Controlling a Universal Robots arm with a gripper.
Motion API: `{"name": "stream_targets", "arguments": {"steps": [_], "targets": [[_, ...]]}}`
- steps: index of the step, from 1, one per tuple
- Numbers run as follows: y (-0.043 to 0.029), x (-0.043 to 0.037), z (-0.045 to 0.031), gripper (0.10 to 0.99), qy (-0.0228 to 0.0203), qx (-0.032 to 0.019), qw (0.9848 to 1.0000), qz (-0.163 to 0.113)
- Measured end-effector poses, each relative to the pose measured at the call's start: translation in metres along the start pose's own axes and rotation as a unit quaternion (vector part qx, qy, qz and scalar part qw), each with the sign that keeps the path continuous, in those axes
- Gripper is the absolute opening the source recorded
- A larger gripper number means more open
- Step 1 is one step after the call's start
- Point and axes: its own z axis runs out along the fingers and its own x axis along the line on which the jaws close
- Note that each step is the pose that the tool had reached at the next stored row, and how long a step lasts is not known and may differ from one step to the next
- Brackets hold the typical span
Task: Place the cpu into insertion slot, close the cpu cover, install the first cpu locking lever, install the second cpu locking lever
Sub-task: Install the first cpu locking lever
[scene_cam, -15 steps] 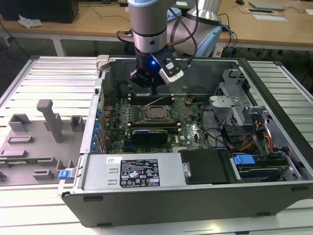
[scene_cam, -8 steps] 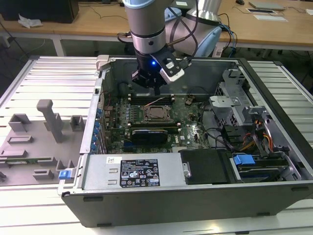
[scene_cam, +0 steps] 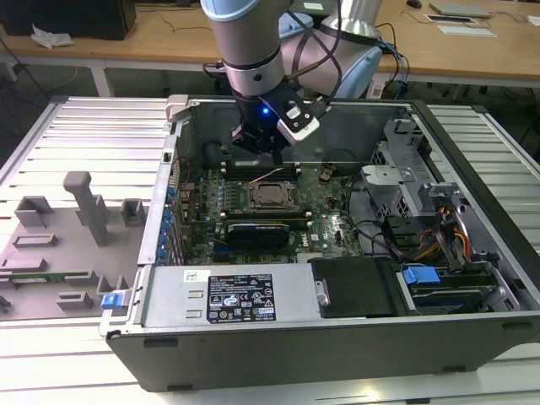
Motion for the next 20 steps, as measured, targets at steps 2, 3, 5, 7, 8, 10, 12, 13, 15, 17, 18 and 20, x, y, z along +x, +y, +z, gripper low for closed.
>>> {"name": "stream_targets", "arguments": {"steps": [2,3,5,7,8,10,12,13,15,17,18,20], "targets": [[-0.0005,0.0009,0.0027,0.106,-0.0001,0.0001,1.0000,0.000],[-0.0006,0.0012,0.0037,0.106,-0.0001,0.0001,1.0000,0.000],[-0.0009,0.0017,0.0055,0.106,-0.0001,0.0003,1.0000,0.000],[-0.0010,0.0018,0.0056,0.106,0.0000,0.0004,1.0000,0.000],[-0.0009,0.0018,0.0057,0.106,0.0000,0.0004,1.0000,0.000],[-0.0010,0.0018,0.0057,0.106,-0.0001,0.0004,1.0000,0.000],[-0.0011,0.0020,0.0068,0.106,-0.0001,0.0002,1.0000,0.000],[-0.0012,0.0023,0.0075,0.106,0.0011,0.0003,1.0000,0.000],[-0.0016,0.0027,0.0096,0.106,0.0080,-0.0003,1.0000,0.002],[-0.0021,0.0028,0.0120,0.106,0.0157,-0.0009,0.9999,0.003],[-0.0024,0.0031,0.0133,0.106,0.0186,-0.0011,0.9998,0.004],[-0.0027,0.0035,0.0150,0.106,0.0188,-0.0021,0.9998,0.004]]}}
